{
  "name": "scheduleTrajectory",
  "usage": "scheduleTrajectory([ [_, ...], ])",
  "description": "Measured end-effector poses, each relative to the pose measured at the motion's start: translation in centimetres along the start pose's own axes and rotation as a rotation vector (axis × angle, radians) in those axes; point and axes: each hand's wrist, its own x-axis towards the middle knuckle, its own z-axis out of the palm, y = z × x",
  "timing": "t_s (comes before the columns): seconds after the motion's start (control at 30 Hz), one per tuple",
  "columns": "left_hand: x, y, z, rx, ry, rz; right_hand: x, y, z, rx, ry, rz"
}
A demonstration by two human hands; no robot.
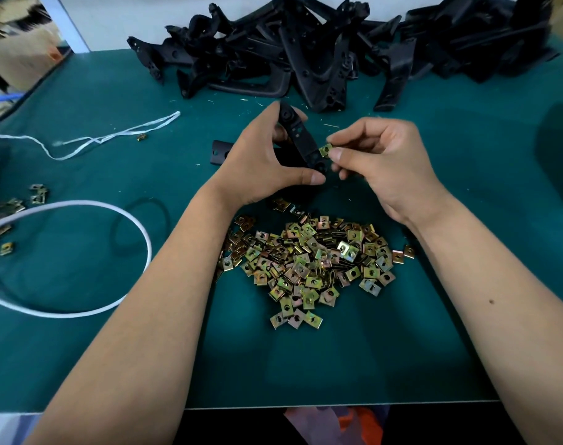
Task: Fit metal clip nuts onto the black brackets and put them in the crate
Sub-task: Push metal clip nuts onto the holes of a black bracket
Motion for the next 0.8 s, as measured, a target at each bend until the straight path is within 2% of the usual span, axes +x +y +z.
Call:
scheduleTrajectory([
  [0.8,0.3,0.0,0.7,0.042,0.025,-0.018,0.2,-0.1,1.0,-0.028,0.080,0.005],
])
